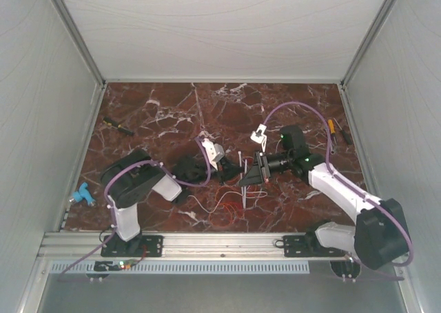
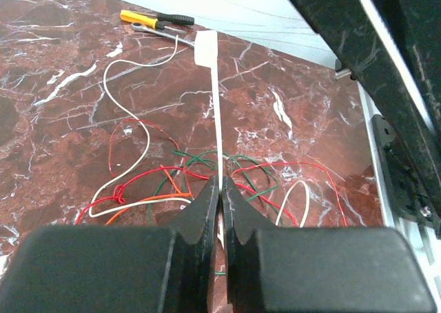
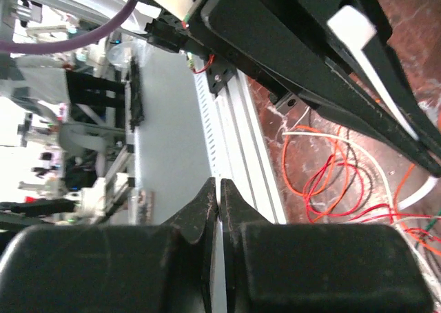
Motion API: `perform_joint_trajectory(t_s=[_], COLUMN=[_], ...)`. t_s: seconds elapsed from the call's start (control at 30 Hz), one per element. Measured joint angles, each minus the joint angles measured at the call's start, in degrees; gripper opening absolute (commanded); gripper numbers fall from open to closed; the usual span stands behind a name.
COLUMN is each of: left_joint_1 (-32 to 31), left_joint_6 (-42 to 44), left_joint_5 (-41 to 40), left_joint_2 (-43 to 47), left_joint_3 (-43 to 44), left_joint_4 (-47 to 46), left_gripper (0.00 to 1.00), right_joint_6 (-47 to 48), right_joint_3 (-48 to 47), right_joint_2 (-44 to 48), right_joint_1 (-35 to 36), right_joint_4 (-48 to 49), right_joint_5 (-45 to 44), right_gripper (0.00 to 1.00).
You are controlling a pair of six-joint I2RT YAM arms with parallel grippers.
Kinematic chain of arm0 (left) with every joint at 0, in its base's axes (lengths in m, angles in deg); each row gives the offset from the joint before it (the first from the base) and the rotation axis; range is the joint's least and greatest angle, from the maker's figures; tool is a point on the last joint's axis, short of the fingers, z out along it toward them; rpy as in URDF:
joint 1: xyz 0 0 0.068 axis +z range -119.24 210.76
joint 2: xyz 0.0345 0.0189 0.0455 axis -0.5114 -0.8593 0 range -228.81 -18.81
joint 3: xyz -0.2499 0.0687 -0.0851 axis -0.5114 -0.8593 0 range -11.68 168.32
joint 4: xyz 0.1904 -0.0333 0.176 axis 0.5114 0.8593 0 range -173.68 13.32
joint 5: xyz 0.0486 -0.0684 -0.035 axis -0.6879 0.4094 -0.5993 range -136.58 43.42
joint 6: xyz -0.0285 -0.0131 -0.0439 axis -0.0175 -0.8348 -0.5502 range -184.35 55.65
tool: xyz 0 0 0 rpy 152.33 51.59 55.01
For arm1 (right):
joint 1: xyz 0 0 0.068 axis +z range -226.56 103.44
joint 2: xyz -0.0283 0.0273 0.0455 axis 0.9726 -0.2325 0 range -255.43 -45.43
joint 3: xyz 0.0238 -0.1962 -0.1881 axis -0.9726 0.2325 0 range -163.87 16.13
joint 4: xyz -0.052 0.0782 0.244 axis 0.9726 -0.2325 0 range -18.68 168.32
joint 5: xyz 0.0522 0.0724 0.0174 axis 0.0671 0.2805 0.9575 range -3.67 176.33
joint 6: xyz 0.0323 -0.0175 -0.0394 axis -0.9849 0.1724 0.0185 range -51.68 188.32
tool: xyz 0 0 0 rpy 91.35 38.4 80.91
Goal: Zip-tie the wires
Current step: Tie the cable at the center of the board.
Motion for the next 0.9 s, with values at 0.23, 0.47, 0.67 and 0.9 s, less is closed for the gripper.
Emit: perform_joint_trajectory(t_s=[0.23, 0.47, 0.67, 0.9], left_joint_1=[-0.81, -1.36, -1.42, -1.42], left_joint_6=[3.08, 5.70, 7.23, 8.15], left_joint_5=[-1.92, -2.45, -2.49, -2.49], left_joint_2=[-0.79, -0.79, -0.79, -0.61], left_joint_3=[0.00, -0.70, -1.95, -1.99], left_joint_4=[-0.17, -0.37, -0.44, -0.46], left_gripper=[0.00, 0.00, 0.00, 0.00], right_joint_6=[-6.23, -8.00, -8.68, -8.70], right_joint_3=[-0.76, -4.15, -4.83, -4.83], right_joint_2=[-5.46, -9.38, -10.10, -11.23], right_joint_1=[0.07, 0.66, 1.25, 1.88], right_joint_4=[-0.07, -0.02, -0.07, -0.92], right_joint_5=[4.59, 8.79, 11.45, 12.90], right_gripper=[0.00, 0.00, 0.00, 0.00])
